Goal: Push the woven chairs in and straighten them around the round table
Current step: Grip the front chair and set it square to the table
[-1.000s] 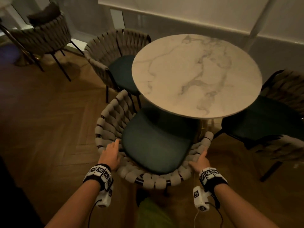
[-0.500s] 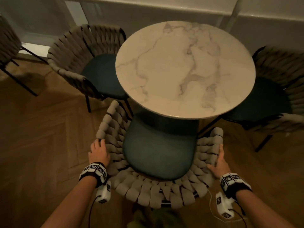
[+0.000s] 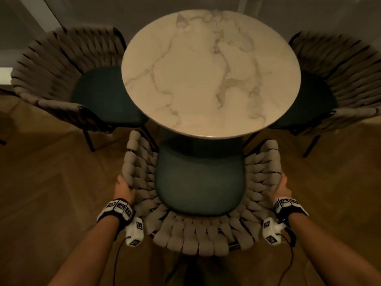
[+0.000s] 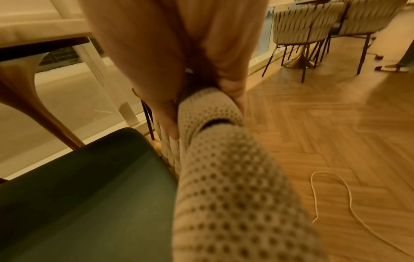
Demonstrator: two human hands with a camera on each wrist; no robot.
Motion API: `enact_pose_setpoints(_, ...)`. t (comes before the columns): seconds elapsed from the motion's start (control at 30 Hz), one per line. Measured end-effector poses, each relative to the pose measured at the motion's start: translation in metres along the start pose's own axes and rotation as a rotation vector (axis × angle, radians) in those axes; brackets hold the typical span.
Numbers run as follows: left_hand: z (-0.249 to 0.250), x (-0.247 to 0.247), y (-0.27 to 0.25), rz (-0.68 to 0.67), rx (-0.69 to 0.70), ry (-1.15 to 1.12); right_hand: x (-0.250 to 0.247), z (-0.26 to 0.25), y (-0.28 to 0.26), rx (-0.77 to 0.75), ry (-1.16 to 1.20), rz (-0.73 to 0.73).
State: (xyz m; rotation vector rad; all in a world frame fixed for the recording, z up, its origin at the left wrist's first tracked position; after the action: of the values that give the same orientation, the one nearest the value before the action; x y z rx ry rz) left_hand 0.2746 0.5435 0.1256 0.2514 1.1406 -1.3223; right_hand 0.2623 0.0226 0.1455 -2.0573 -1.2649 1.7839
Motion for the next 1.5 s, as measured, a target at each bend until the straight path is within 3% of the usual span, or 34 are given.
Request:
enact_pose_setpoints(0.23, -0.009, 0.008, -0.008, -0.034, 0.016, 0.008, -0.007, -0.001, 0.004, 0.048, -0.036, -0.007)
enact_pose_setpoints(0.67, -0.011, 0.005, -0.024, -0.084, 0.010, -0.015, -0.007, 0.027, -0.007, -0.027, -0.069, -0.032)
enact_pose_setpoints(1.07, 0.001, 0.003, -0.013, 0.004, 0.039, -0.012, -0.009, 0.020, 0.005, -0.064, -0.056, -0.004)
enact_pose_setpoints(1.5, 0.001, 0.003, -0.020, -0.049, 0.002, -0.003, -0.004, 0.016, -0.012, -0.059, -0.116, 0.012)
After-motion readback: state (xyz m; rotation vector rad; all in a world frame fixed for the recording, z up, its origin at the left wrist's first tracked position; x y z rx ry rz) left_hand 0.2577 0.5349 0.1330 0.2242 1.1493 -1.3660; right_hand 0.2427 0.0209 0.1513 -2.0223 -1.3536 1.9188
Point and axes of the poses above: each hand's wrist, its own y-axis towards the middle knuckle, its own x-axis out of the palm, z = x × y, the point moved 4 cm from there along y, towards the middle knuckle, and after that the axes turned 11 degrees about x, right-handed, at the moved point
